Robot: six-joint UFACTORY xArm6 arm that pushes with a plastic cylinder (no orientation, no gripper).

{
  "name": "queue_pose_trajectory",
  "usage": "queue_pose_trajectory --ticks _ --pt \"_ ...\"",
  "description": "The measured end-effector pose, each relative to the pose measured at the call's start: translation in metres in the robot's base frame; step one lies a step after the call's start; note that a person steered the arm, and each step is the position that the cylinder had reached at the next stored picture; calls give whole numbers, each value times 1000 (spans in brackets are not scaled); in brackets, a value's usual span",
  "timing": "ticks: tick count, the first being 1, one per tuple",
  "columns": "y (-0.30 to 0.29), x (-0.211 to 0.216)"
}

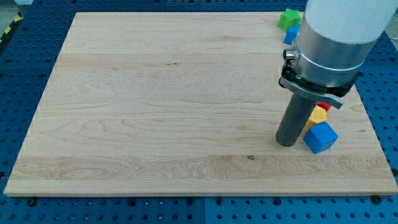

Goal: Slide the blue cube closer to yellow hexagon

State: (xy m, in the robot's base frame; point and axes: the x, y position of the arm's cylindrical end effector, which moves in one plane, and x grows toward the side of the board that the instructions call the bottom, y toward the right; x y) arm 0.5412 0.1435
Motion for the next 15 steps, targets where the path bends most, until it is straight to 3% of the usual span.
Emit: queue_pose_trajectory --ticks 2,7,11,14,15 --pt "41 0" --pt "2 -38" --pt "33 -20" --pt "14 -64" --pt "-4 -98"
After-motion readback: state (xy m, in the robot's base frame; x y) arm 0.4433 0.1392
